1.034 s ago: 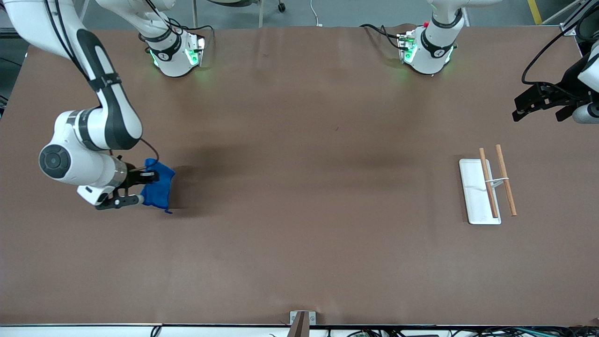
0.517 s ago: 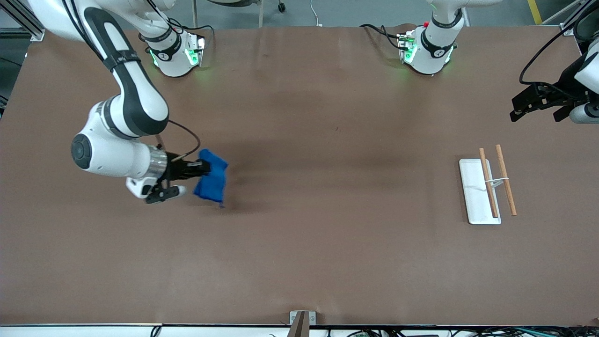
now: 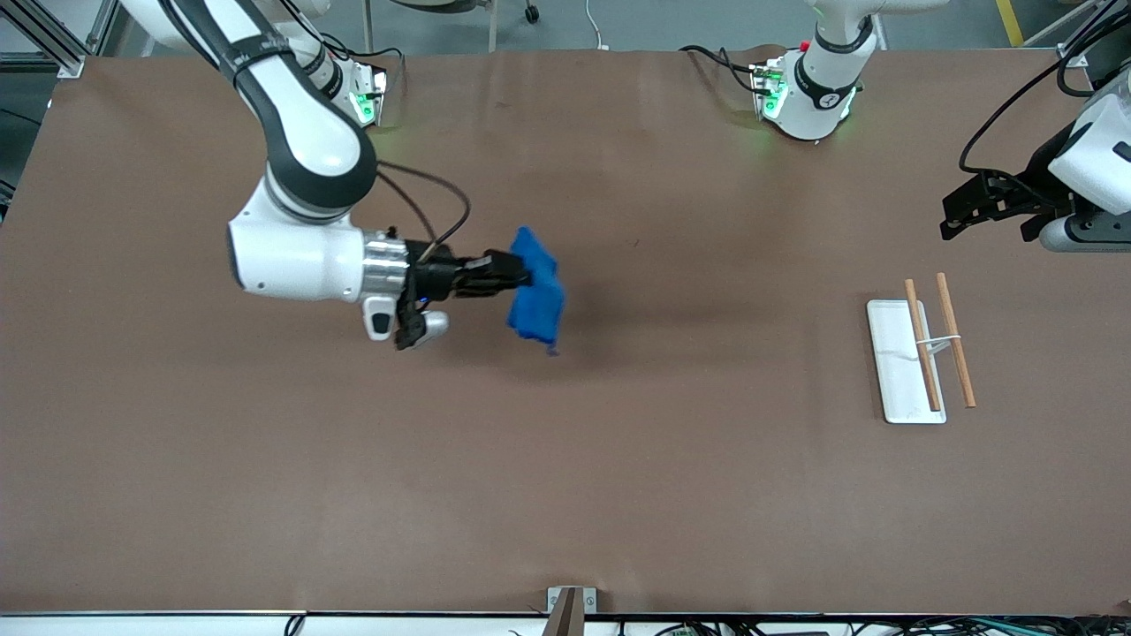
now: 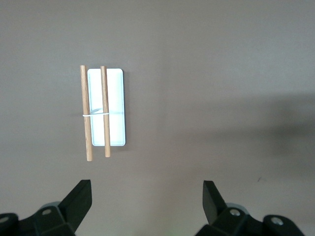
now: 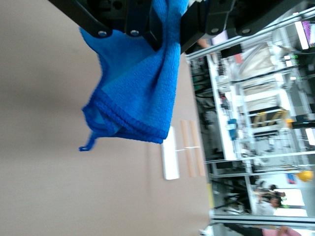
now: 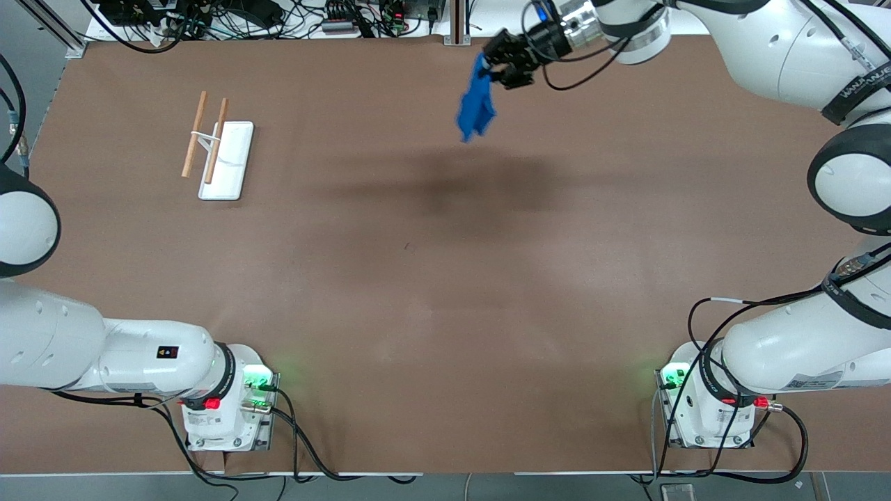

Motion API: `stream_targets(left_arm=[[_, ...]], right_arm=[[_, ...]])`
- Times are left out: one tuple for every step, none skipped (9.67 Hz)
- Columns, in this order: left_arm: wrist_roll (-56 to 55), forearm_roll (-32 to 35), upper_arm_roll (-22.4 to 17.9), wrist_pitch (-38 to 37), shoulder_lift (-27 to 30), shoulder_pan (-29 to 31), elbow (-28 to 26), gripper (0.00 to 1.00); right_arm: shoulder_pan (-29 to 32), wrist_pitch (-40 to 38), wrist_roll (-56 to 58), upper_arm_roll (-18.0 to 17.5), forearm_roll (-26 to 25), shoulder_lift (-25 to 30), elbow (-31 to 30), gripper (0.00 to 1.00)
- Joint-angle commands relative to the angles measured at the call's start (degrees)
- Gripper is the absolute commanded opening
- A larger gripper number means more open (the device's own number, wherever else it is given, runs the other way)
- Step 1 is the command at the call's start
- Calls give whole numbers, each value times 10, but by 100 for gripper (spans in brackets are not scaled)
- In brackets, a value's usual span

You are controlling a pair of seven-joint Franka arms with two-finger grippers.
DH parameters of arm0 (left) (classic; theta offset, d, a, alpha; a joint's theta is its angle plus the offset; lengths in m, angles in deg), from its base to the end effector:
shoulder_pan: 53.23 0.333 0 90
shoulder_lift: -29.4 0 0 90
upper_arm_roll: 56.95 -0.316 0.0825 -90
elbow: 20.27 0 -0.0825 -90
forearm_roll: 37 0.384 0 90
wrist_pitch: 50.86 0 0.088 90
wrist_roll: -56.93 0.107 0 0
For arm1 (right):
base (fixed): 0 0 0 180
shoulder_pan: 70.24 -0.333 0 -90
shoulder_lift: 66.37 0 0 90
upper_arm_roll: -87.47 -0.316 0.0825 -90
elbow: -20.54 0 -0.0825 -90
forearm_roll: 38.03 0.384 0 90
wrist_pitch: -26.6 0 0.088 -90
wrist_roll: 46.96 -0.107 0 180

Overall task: Right arm passes towel to left arm to hang
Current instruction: 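Carry the towel toward the table middle with the right gripper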

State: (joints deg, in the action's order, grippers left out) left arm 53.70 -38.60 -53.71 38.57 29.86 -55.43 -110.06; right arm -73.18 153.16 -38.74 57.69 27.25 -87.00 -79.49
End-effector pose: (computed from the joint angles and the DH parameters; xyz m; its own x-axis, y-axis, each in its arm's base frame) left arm 0.5484 -0.0554 0.6298 0.9992 -0.0389 0.0002 -0.0389 -0.9989 0.0275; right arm 0.5630 0.3562 0.4277 0.9903 0.0593 -0.1254 -0.0856 -0.4499 -0.8890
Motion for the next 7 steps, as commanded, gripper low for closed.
stream_targets(left_arm=[[21, -63, -1, -5, -8, 7, -4, 100], [39, -95, -3, -19, -8, 9, -5, 100], [54, -145, -6, -64, -8, 12, -6, 100], [77, -193, -6, -99, -8, 38, -11, 100], [95, -245, -6, -122, -7, 54, -25, 100], [104, -296, -6, -133, -8, 69, -37, 100], [118, -347, -6, -138, -7, 71, -60, 100]], right_arm=[[-48, 54, 16, -7, 95, -20, 45, 0], [-78, 86, 31, -7, 148, -30, 62, 0], [-102, 108, 39, -7, 206, -36, 78, 0], [-120, 111, 50, -7, 248, -38, 90, 0], [-126, 114, 62, -7, 279, -38, 91, 0], [-132, 115, 77, -7, 295, -38, 91, 0], [-134, 115, 87, -7, 310, -38, 91, 0]])
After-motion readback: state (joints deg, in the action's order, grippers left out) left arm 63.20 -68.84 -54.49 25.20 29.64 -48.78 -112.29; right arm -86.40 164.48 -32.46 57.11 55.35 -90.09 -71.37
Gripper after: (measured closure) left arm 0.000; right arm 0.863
